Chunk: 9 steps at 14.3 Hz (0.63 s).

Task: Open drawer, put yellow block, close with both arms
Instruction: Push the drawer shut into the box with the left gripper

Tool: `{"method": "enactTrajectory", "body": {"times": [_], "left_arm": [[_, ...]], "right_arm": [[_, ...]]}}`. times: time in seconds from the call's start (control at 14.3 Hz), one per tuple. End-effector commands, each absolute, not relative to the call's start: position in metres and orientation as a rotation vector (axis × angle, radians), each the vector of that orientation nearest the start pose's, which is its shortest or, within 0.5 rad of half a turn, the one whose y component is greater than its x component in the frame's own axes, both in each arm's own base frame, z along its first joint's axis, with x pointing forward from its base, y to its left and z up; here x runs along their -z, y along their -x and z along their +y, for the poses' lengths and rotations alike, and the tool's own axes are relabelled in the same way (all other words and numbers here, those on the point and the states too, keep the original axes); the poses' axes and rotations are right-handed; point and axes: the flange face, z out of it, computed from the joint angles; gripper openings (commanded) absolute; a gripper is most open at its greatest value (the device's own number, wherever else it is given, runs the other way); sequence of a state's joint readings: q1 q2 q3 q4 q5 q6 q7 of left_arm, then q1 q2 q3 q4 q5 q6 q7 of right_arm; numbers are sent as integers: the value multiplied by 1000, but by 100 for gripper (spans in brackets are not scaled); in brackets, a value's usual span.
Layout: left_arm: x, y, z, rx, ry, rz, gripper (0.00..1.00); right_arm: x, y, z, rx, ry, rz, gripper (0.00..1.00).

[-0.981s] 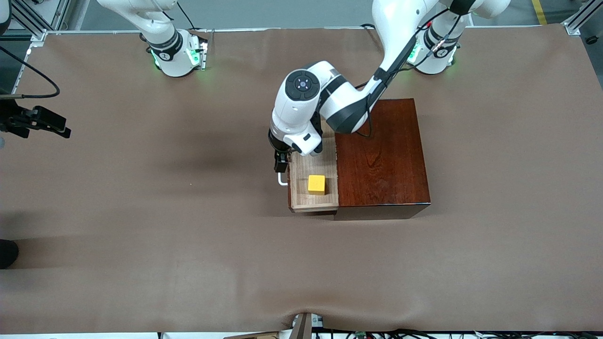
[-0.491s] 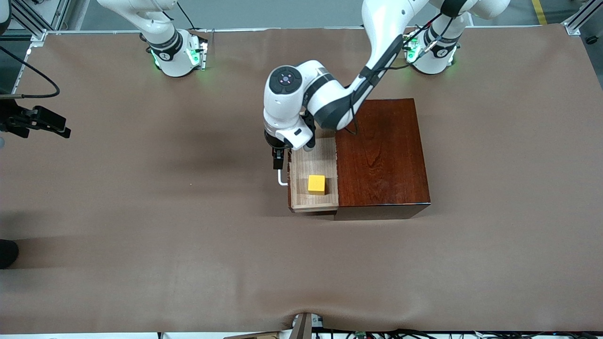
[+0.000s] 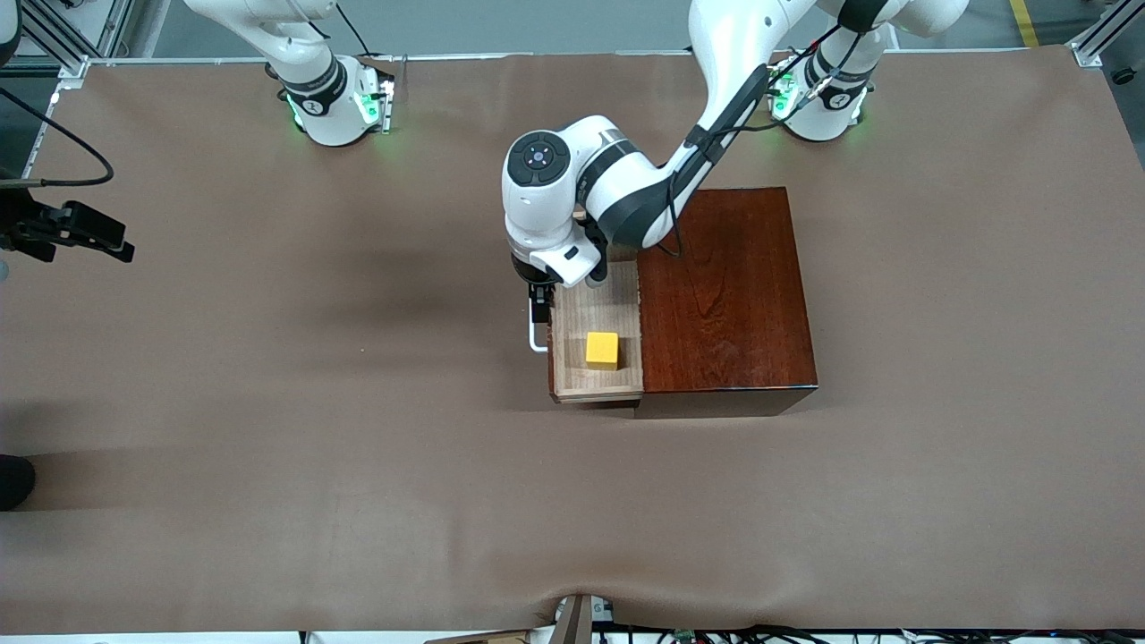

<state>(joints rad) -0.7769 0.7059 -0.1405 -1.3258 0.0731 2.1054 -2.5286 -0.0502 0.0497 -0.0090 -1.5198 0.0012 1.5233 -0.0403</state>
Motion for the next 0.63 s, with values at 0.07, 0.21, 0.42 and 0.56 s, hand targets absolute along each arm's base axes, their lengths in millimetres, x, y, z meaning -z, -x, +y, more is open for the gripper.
{"method": "enactTrajectory", "body": {"times": [0.07,0.21,0.42,0.56], "left_arm": [[-336,-484,-555,-37,-2110,2302,100],[-336,-485,-547,-73,-2125,2335,100],[-329,-487,-536,-145,-2165,2380,100],[-327,-489,-530,-210,-2148,2421,100]], "right_arm": [[-621,-555,-35,-65,3138,34,100],[-621,-554,-35,-77,3139,27,100],[-621,-554,-35,-79,3139,27,100],[-621,-554,-35,-79,3139,27,100]]}}
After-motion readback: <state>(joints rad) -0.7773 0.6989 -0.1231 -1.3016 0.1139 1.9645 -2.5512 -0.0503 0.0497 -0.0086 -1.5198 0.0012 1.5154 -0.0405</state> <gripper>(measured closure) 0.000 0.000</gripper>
